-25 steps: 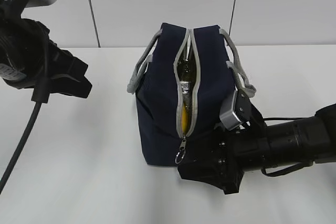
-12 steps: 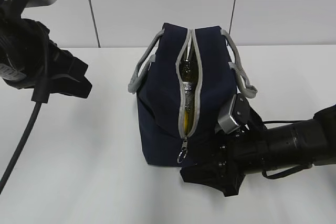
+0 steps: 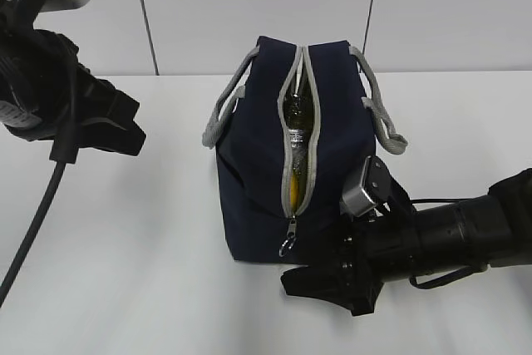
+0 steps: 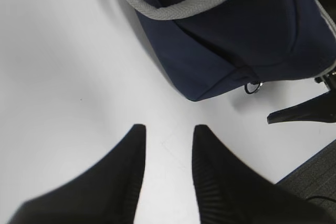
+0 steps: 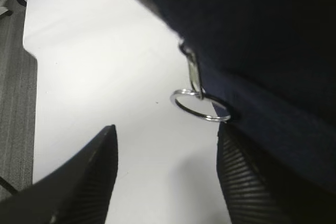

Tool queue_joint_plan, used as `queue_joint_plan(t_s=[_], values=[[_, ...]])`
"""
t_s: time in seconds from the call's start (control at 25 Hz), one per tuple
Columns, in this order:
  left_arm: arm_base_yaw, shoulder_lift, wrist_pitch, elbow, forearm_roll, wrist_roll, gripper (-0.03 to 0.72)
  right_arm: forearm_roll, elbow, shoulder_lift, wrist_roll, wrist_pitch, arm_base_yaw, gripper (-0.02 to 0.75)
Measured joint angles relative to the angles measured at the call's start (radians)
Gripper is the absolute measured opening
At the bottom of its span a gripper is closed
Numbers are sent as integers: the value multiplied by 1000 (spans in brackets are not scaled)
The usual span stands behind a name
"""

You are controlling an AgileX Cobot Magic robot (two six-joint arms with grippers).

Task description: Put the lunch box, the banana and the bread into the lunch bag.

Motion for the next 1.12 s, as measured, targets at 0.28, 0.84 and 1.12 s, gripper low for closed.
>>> queue_joint_plan(t_s=[0.28, 0.84, 1.12], values=[[0, 0, 0, 0, 0, 0, 235, -2, -37, 1, 0, -13, 0, 462], [0, 0, 0, 0, 0, 0, 235, -2, -42, 1, 2, -78, 0, 424], [0, 0, 0, 0, 0, 0, 235, -2, -42, 1, 4, -56, 0, 423]])
